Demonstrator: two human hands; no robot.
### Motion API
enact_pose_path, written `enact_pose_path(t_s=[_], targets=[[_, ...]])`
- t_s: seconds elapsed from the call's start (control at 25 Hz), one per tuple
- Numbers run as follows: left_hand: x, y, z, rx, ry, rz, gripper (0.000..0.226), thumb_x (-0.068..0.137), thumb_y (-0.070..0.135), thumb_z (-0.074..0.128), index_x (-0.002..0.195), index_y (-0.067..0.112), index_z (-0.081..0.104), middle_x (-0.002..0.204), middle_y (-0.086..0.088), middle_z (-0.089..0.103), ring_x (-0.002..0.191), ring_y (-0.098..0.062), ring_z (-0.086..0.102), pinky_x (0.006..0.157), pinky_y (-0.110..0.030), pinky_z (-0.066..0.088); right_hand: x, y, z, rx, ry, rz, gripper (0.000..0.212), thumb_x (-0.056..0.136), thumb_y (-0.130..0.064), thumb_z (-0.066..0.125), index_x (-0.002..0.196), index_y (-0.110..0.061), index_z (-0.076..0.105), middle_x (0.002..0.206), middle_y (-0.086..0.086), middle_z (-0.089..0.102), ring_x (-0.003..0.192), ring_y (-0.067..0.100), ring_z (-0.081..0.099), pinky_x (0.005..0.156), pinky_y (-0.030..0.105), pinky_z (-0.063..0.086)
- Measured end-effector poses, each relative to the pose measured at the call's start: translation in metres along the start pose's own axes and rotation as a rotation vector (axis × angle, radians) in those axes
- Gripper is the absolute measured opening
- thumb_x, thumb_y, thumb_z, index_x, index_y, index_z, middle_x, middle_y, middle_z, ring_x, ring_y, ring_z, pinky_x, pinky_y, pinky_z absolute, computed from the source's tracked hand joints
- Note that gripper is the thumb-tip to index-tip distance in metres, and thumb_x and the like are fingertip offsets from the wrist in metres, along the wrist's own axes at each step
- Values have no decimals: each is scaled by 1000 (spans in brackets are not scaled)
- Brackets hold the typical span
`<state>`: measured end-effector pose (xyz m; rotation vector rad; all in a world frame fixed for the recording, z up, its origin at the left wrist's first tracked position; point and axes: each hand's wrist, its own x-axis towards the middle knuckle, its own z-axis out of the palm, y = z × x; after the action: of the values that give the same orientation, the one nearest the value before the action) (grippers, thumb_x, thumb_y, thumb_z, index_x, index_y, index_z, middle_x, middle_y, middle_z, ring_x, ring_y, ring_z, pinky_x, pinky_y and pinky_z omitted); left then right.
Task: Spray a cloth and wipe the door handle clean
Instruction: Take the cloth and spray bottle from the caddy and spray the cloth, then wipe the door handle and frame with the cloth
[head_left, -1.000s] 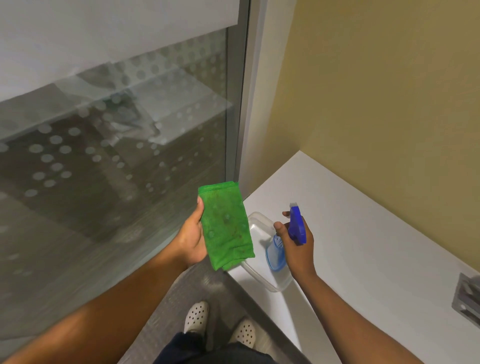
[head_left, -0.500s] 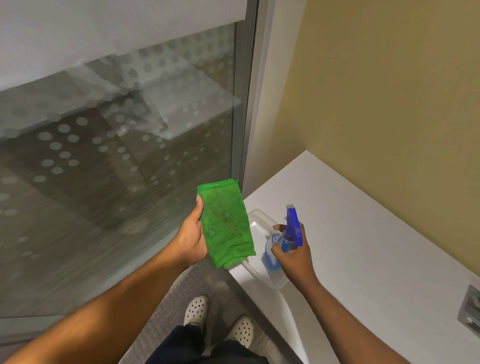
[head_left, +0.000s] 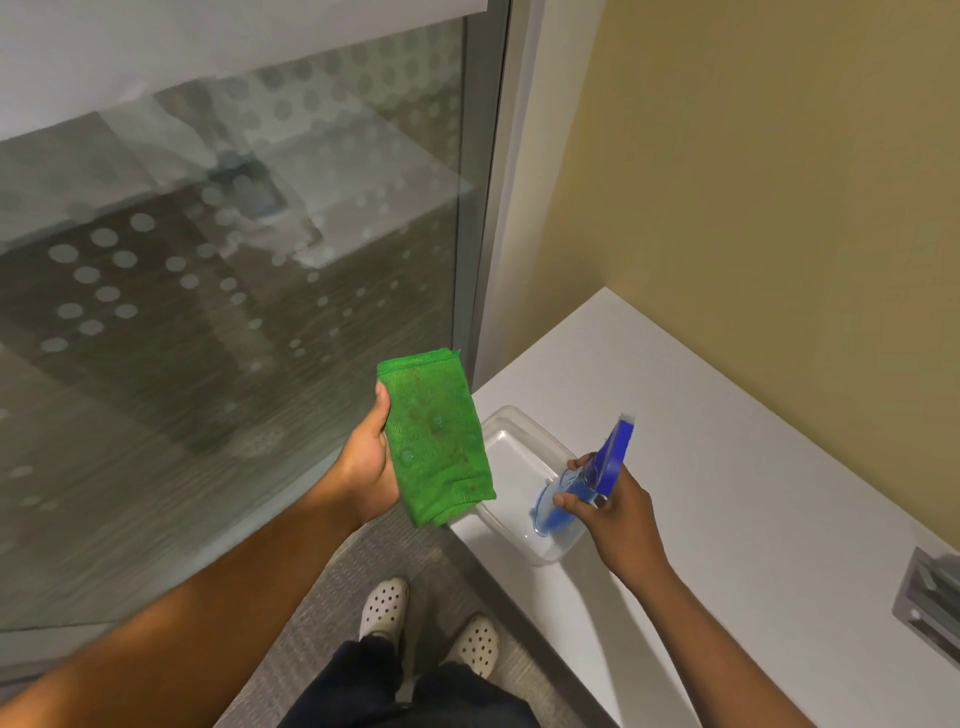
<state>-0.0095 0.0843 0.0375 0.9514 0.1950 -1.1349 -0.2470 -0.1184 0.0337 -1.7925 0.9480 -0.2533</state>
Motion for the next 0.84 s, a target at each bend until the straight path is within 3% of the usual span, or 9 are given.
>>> enact_pose_path(t_s=[0.12, 0.28, 0.4, 0.52, 0.6, 0.68, 0.84], targets=[[4, -1, -1, 9, -5, -1, 79, 101, 76, 27, 131, 22, 76, 145, -14, 69, 131, -33, 68, 91, -50, 64, -8, 4, 4, -12, 56, -10, 42, 91, -13, 88, 123, -15, 61, 107, -17, 66, 94, 6, 68, 81, 10, 54], [9, -7, -5, -16, -16, -4, 80, 101, 76, 28, 141, 20, 68, 149, -15, 65, 135, -35, 65, 98, -53, 62, -10, 4, 10, -4, 71, 2, 45, 90, -16, 89, 125, -17, 61, 113, -9, 67, 94, 10, 68, 86, 17, 53], [9, -10, -4, -24, -21, -12, 82, 101, 76, 29, 147, 18, 63, 150, -17, 64, 137, -36, 63, 100, -54, 61, -11, 1, 8, 30, 57, 48, 57, 88, -14, 90, 134, -20, 56, 125, -5, 63, 109, 19, 65, 94, 26, 51], [6, -10, 0, -40, -20, 2, 80, 103, 74, 28, 142, 17, 68, 150, -17, 64, 136, -36, 63, 101, -53, 61, -31, 5, 8, -36, 172, 96, 73, 76, -16, 102, 132, -18, 55, 127, -6, 60, 109, 19, 62, 85, 19, 52], [1, -10, 1, -71, -15, 11, 78, 104, 71, 27, 139, 16, 70, 149, -18, 64, 135, -36, 64, 100, -53, 61, -61, 13, 25, -65, 196, 206, 62, 72, -17, 104, 108, -22, 54, 110, -4, 63, 92, 19, 64, 69, 17, 50], [-5, -10, 1, -114, -8, 18, 76, 105, 69, 29, 134, 15, 74, 146, -18, 67, 131, -36, 67, 95, -52, 63, -87, 10, 53, -81, 70, 339, 43, 83, -24, 97, 95, -25, 56, 98, -7, 70, 82, 14, 68, 62, 12, 48], [-25, -9, -8, -165, 14, 33, 77, 105, 69, 29, 132, 14, 75, 143, -18, 69, 127, -36, 70, 92, -49, 64, -76, -23, 92, 60, -11, 158, 17, 102, -25, 77, 104, -33, 62, 107, -23, 69, 99, -1, 70, 66, -2, 49]])
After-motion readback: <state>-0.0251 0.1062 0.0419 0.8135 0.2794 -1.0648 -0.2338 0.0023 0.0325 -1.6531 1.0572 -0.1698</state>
